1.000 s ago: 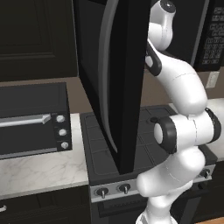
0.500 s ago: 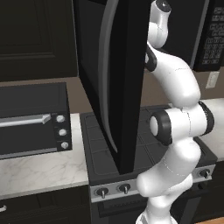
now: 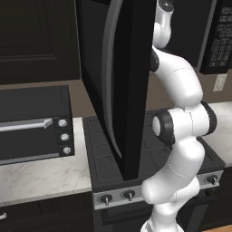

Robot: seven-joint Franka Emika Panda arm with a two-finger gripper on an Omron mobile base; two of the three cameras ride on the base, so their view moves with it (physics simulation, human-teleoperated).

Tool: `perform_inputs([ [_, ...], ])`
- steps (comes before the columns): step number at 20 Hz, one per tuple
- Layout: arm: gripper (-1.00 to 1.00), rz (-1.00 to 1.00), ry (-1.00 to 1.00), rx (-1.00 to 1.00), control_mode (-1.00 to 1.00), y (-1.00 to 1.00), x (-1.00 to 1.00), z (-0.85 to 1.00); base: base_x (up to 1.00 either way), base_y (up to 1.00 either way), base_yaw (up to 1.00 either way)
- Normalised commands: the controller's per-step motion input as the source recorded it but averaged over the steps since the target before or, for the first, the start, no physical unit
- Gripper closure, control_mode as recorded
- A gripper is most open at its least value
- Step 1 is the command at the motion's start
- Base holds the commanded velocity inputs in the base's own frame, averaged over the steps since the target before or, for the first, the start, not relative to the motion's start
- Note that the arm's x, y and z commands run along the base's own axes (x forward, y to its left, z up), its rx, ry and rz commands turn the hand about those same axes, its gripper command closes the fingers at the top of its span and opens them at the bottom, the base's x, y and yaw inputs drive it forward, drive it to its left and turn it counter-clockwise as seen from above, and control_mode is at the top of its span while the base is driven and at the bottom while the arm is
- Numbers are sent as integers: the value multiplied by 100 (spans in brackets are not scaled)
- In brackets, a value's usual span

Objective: Transport the fish from the fridge to the microwave and turn on the microwave.

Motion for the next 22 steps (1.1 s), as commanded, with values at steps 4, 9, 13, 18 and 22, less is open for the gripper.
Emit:
perform_inputs([
  [4, 100, 0, 0, -1, -100, 0, 21, 0, 0, 0, 0],
  [9, 100, 0, 0, -2, -100, 0, 18, -1, 0, 0, 0],
  [13, 100, 0, 0, -1, -100, 0, 18, -2, 0, 0, 0],
  [18, 100, 0, 0, -2, -100, 0, 14, -6, 0, 0, 0],
  [22, 100, 0, 0, -1, -100, 0, 10, -8, 0, 0, 0],
])
